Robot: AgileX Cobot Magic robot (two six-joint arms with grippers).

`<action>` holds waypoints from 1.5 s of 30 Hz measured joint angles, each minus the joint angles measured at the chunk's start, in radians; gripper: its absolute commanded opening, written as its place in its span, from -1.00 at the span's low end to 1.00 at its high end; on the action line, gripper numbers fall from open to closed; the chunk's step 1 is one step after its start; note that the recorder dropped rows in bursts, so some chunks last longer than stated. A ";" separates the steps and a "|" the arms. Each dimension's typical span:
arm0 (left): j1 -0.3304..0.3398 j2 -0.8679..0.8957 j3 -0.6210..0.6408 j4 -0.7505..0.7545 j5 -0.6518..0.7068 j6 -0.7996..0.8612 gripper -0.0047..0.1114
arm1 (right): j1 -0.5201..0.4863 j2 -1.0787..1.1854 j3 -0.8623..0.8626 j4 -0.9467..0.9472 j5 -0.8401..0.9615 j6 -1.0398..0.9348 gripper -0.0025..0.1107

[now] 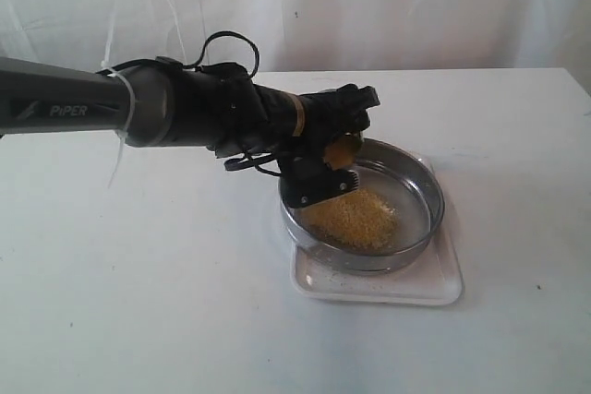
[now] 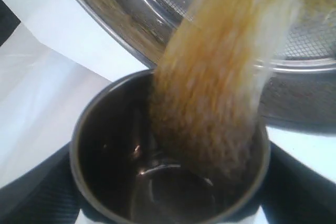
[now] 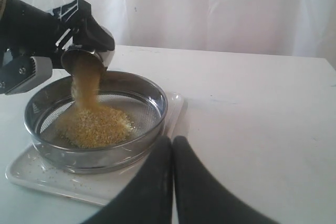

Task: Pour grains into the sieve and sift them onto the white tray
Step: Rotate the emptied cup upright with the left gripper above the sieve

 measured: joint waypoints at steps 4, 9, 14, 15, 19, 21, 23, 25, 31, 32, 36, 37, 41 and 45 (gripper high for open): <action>0.000 0.000 0.000 0.054 0.000 0.006 -0.92 | 0.000 0.000 0.000 0.000 0.000 0.000 -0.96; -0.010 0.000 0.000 0.112 0.000 0.032 -0.92 | 0.000 0.000 0.000 0.000 0.000 0.000 -0.96; -0.033 -0.014 0.000 0.157 0.002 0.042 -0.92 | 0.000 0.000 0.000 0.000 0.000 0.000 -0.96; -0.035 -0.019 0.000 0.165 0.002 0.044 -0.92 | 0.000 0.000 0.000 0.000 0.000 0.000 -0.96; -0.056 -0.051 0.000 0.186 -0.002 0.066 -0.92 | 0.000 0.000 0.000 0.000 0.000 0.000 -0.96; -0.062 -0.063 0.000 0.186 -0.002 0.075 -0.92 | 0.000 0.000 0.000 0.000 0.000 0.000 -0.96; -0.069 -0.077 0.000 0.189 -0.006 0.083 -0.92 | 0.000 0.000 0.000 0.000 0.000 0.000 -0.96; -0.076 -0.086 0.000 0.198 -0.008 0.087 -0.92 | 0.000 0.000 0.000 0.000 0.000 0.000 -0.96; -0.081 -0.099 0.028 0.199 0.006 0.099 -0.92 | 0.000 0.000 0.000 0.000 0.000 0.000 -0.96; -0.079 -0.104 0.046 0.197 0.006 0.109 -0.92 | 0.000 0.000 0.000 0.000 0.000 0.000 -0.96; -0.079 -0.126 0.077 0.187 0.008 0.113 -0.92 | 0.000 0.000 0.000 0.000 0.000 0.000 -0.96; -0.079 -0.135 0.082 0.187 0.010 0.113 -0.92 | 0.000 0.000 0.000 0.000 0.000 0.000 -0.96; -0.077 -0.143 0.081 0.182 -0.011 0.101 -0.92 | 0.000 0.000 0.000 0.000 0.000 0.000 -0.96; -0.076 -0.144 0.081 0.181 -0.011 0.098 -0.92 | 0.000 0.000 0.000 0.000 0.000 0.000 -0.96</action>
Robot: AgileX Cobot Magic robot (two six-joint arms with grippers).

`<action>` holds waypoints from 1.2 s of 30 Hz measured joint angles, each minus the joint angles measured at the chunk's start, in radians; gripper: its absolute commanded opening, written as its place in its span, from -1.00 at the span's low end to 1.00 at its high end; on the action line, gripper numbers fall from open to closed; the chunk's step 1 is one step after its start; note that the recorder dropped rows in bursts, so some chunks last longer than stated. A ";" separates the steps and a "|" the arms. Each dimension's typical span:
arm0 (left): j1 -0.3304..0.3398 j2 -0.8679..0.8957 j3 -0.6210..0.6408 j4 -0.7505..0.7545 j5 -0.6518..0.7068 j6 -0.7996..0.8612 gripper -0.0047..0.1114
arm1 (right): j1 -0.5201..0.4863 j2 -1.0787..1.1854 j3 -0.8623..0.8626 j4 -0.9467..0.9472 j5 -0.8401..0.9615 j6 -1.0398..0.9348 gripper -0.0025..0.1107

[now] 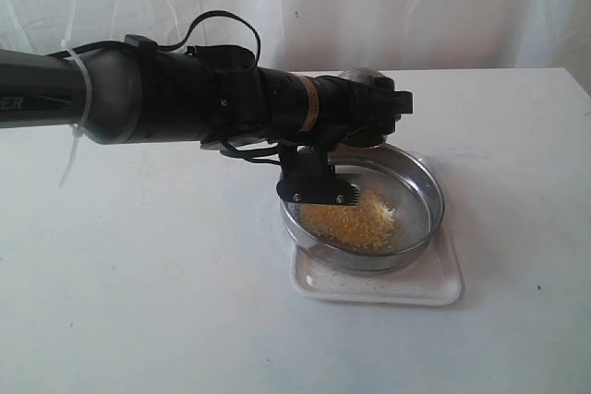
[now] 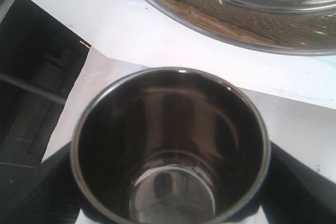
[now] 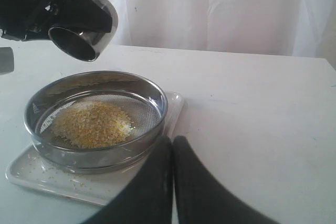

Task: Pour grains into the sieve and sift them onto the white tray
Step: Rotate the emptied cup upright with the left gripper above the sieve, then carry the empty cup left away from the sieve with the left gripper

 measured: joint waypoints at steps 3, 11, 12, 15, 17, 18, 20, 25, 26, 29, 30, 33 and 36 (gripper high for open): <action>0.000 0.000 0.000 -0.011 0.000 -0.023 -0.92 | 0.000 0.000 0.000 0.000 0.000 0.000 -0.96; -0.004 -0.053 0.034 -0.316 -0.166 -0.468 -0.92 | 0.000 0.000 0.000 0.000 0.000 0.000 -0.96; -0.006 -0.068 0.044 -0.343 -0.180 -0.506 -0.92 | 0.000 0.000 0.000 0.000 0.000 0.000 -0.96; -0.008 -0.132 0.096 -0.461 -0.209 -0.640 -0.92 | 0.000 0.000 0.000 0.000 0.000 0.000 -0.96; -0.008 -0.181 0.143 -0.564 -0.213 -0.724 -0.92 | 0.000 0.000 0.000 0.000 0.000 0.000 -0.96; -0.008 -0.201 0.164 -0.617 -0.213 -0.757 -0.92 | 0.000 0.000 0.000 0.000 0.000 0.000 -0.96; -0.008 -0.253 0.220 -0.727 -0.213 -0.812 -0.92 | 0.000 0.000 0.000 0.000 0.000 0.000 -0.96; 0.037 -0.375 0.366 -0.986 -0.213 -0.914 -0.92 | 0.000 0.000 0.000 0.000 0.000 0.000 -0.96; 0.054 -0.400 0.398 -1.034 -0.215 -0.929 -0.92 | 0.000 0.000 0.000 0.000 0.000 0.000 -0.96; 0.103 -0.462 0.490 -1.162 -0.215 -0.986 -0.92 | 0.000 0.000 0.000 0.000 0.000 0.000 -0.96; 0.122 -0.476 0.516 -1.187 -0.217 -1.008 -0.92 | 0.000 0.000 0.000 0.000 0.000 0.000 -0.96; 0.172 -0.512 0.607 -1.233 -0.240 -1.103 -0.92 | 0.000 0.000 0.000 0.000 0.000 0.000 -0.96; 0.212 -0.524 0.682 -1.250 -0.278 -1.200 -0.92 | 0.000 0.000 0.000 0.000 0.000 0.000 -0.96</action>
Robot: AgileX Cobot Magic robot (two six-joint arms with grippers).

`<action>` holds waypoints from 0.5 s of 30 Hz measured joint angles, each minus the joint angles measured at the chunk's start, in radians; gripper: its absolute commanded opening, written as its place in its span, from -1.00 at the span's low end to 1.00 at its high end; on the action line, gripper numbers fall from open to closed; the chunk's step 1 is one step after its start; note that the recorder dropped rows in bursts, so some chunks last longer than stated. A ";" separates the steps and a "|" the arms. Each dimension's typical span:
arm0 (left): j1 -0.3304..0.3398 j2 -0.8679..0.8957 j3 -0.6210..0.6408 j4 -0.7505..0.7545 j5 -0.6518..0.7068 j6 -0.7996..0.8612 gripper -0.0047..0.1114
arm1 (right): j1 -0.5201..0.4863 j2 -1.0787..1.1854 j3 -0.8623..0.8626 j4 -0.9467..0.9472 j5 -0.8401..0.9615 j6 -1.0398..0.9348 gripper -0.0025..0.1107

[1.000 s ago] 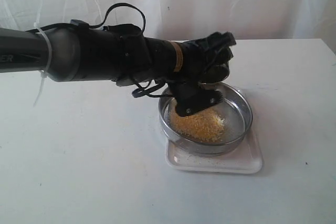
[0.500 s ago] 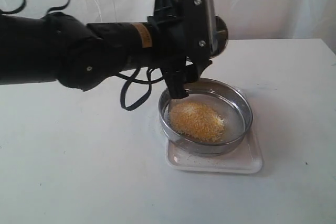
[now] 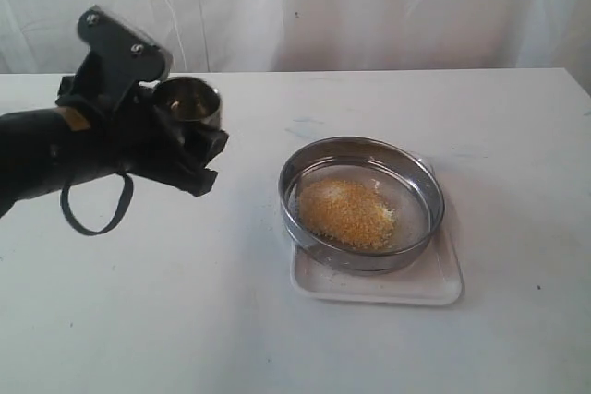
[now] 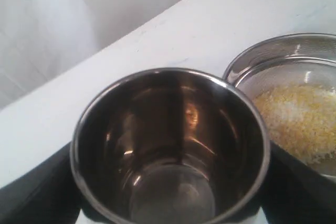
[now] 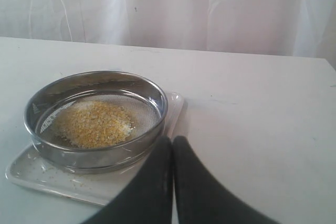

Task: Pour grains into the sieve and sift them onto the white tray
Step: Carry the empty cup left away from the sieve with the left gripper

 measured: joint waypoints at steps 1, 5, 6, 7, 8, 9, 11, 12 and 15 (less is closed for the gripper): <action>0.012 0.000 0.023 -0.002 -0.009 -0.028 -0.92 | 0.000 0.000 0.000 0.000 0.000 0.000 -0.96; 0.067 -0.002 0.104 -0.006 -0.030 -0.125 -0.92 | 0.000 0.000 0.000 0.000 0.000 0.000 -0.96; 0.080 -0.002 0.122 -0.006 -0.034 -0.136 -0.92 | 0.000 0.000 0.000 0.000 0.000 0.000 -0.96; 0.091 -0.002 0.134 -0.006 -0.038 -0.143 -0.92 | 0.000 0.000 0.000 0.000 0.000 0.000 -0.96; 0.104 -0.002 0.149 -0.006 -0.045 -0.148 -0.92 | 0.000 0.000 0.000 0.000 0.000 0.000 -0.96; 0.116 -0.002 0.164 -0.006 -0.058 -0.154 -0.92 | 0.000 0.000 0.000 0.000 0.000 0.000 -0.96; 0.141 -0.002 0.192 -0.006 -0.088 -0.173 -0.92 | 0.000 0.000 0.000 0.000 0.000 0.000 -0.96; 0.151 -0.002 0.203 -0.006 -0.100 -0.181 -0.92 | 0.000 0.000 0.000 0.000 0.000 0.000 -0.96; 0.171 0.003 0.216 -0.008 -0.128 -0.198 -0.92 | 0.000 0.000 0.000 0.000 0.000 0.000 -0.96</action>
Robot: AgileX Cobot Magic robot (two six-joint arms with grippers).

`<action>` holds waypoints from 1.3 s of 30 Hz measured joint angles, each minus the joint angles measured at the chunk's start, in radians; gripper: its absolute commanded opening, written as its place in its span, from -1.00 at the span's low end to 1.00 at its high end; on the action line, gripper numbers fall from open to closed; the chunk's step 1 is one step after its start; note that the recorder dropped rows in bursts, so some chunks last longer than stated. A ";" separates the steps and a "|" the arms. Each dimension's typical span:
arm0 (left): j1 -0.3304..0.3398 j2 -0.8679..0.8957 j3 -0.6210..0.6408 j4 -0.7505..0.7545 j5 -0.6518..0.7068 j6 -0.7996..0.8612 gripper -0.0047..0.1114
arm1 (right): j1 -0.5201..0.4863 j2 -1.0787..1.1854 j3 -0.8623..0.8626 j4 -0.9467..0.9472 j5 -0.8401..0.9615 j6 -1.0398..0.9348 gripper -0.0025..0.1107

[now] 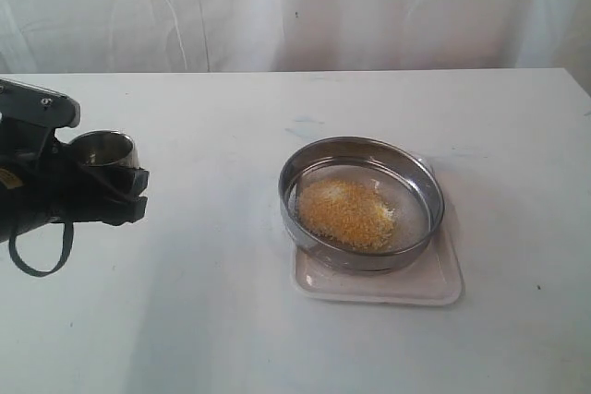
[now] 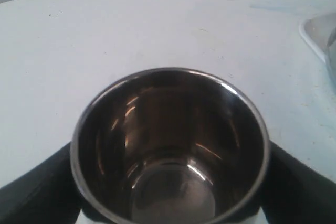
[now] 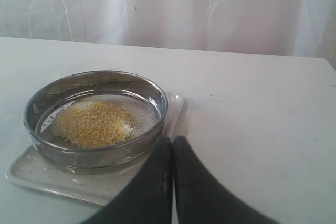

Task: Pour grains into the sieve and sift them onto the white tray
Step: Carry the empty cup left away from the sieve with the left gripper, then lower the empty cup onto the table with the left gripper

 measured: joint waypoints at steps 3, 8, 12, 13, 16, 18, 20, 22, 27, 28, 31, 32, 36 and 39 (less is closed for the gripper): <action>0.001 0.030 0.004 0.000 -0.011 -0.003 -0.92 | 0.000 0.000 0.000 0.000 0.000 0.000 -0.96; 0.001 0.120 0.004 0.006 -0.023 -0.007 -0.92 | 0.000 0.000 0.000 0.000 0.000 0.000 -0.96; 0.001 0.175 0.006 0.023 -0.076 -0.007 -0.92 | 0.000 0.000 0.000 0.000 0.000 0.000 -0.96; 0.001 0.188 0.006 0.025 -0.092 -0.007 -0.92 | 0.000 0.000 0.000 0.000 0.000 0.000 -0.96; 0.001 0.224 0.006 0.028 -0.134 -0.011 -0.92 | 0.000 0.000 0.000 0.000 0.000 0.000 -0.96; 0.001 0.249 0.006 0.044 -0.158 -0.029 -0.92 | 0.000 0.000 0.000 0.000 0.000 0.000 -0.96; 0.001 0.273 0.006 0.056 -0.178 -0.039 -0.92 | 0.000 0.000 0.000 0.000 0.000 0.000 -0.96; 0.001 0.288 0.006 0.060 -0.193 -0.044 -0.92 | 0.000 0.000 0.000 0.000 0.000 0.000 -0.96; 0.001 0.334 0.006 0.062 -0.246 -0.062 -0.92 | 0.000 0.000 0.000 0.000 0.000 0.000 -0.96; 0.001 0.338 0.006 0.062 -0.256 -0.064 -0.92 | 0.000 0.000 0.000 0.000 0.000 0.000 -0.96; 0.005 0.341 0.006 0.067 -0.265 -0.076 -0.92 | 0.000 0.000 0.000 0.000 0.000 0.000 -0.96; 0.011 0.344 0.006 0.077 -0.265 -0.088 -0.92 | 0.000 0.000 0.000 0.000 0.000 0.000 -0.96; 0.055 0.347 0.006 0.144 -0.272 -0.196 -0.92 | 0.000 0.000 0.000 0.000 0.000 0.000 -0.96; 0.071 0.349 0.008 0.216 -0.303 -0.277 -0.92 | 0.000 0.000 0.000 0.000 0.000 0.000 -0.96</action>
